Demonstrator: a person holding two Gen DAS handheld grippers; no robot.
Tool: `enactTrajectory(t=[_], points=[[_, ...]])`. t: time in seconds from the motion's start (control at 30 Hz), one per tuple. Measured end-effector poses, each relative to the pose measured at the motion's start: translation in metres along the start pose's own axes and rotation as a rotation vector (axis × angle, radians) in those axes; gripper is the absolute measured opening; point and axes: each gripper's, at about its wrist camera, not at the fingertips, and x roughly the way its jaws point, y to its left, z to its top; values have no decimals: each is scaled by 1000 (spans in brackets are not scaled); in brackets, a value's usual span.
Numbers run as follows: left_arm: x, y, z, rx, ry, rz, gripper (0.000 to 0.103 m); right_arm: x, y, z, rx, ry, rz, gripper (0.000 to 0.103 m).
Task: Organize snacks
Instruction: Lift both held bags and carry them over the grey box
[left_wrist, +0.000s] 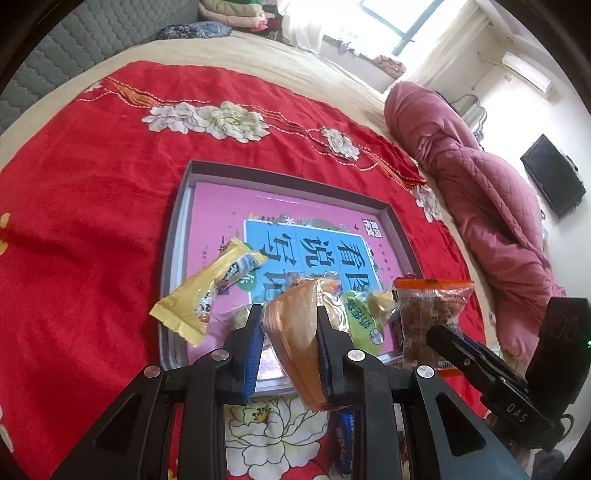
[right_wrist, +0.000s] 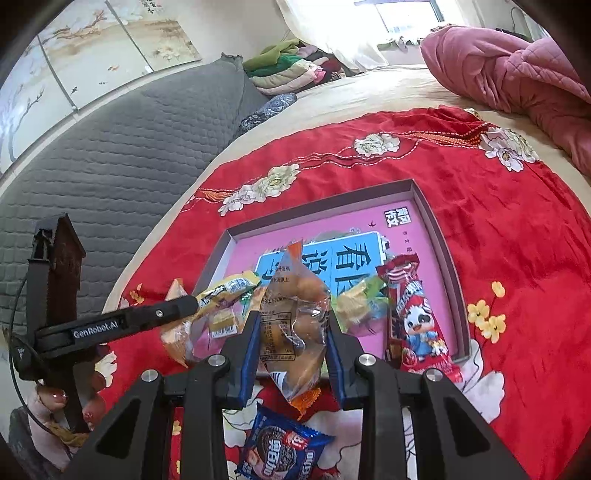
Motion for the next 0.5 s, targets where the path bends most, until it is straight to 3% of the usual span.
enactTrajectory(t=[0.5], points=[[24, -4, 0, 32, 41, -15, 27, 14, 6, 7, 6, 10, -18, 32]])
